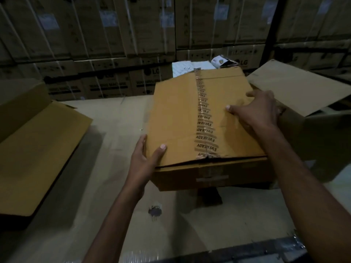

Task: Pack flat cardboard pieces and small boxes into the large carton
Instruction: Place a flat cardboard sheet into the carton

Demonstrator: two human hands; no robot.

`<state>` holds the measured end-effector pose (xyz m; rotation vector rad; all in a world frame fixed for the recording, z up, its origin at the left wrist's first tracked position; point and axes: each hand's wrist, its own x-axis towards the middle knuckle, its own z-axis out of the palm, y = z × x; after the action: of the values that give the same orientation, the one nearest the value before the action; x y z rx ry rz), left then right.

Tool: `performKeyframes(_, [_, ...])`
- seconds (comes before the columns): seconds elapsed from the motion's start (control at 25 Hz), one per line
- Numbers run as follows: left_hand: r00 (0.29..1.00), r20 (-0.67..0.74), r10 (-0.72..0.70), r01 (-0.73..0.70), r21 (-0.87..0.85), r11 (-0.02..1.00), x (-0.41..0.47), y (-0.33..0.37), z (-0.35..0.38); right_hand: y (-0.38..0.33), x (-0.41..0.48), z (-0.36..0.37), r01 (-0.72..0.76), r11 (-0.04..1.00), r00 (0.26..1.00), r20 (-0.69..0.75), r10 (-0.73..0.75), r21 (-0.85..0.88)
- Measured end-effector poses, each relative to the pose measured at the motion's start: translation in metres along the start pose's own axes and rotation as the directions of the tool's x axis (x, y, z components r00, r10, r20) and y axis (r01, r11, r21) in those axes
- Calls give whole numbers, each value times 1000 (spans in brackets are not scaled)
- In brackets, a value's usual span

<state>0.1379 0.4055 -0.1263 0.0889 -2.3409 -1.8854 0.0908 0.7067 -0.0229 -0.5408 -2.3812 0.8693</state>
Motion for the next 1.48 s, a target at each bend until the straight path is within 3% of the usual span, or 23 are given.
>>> performKeyframes(0.16, [998, -47, 52, -56, -82, 995, -34, -7, -39, -31, -35, -44, 43, 986, 999, -38, -38, 164])
performKeyframes(0.44, [995, -89, 53, -77, -303, 950, -97, -23, -163, -158, -177, -73, 362, 925, 930, 17, -366, 112])
performKeyframes(0.56, [986, -163, 31, -82, -317, 945, -116, -34, -216, -204, -235, -63, 516, 850, 852, 42, -522, 104])
performKeyframes(0.76, [953, -279, 122, -190, -233, 954, -124, -11, -301, -270, -286, -59, 627, 774, 779, -94, -620, 85])
performKeyframes(0.96, [847, -410, 339, -408, -94, 908, -93, 51, -370, -331, -271, -43, 718, 681, 689, -289, -665, 143])
performKeyframes(1.16, [672, -536, 512, -521, 149, 840, -49, 105, -448, -400, -248, 8, 725, 637, 686, -350, -637, 261])
performKeyframes(1.36, [537, -589, 604, -497, 358, 791, -12, 133, -525, -474, -236, 64, 702, 608, 711, -318, -627, 371])
performKeyframes(1.48, [472, -608, 638, -402, 496, 770, -1, 136, -562, -516, -237, 100, 680, 587, 720, -254, -645, 439])
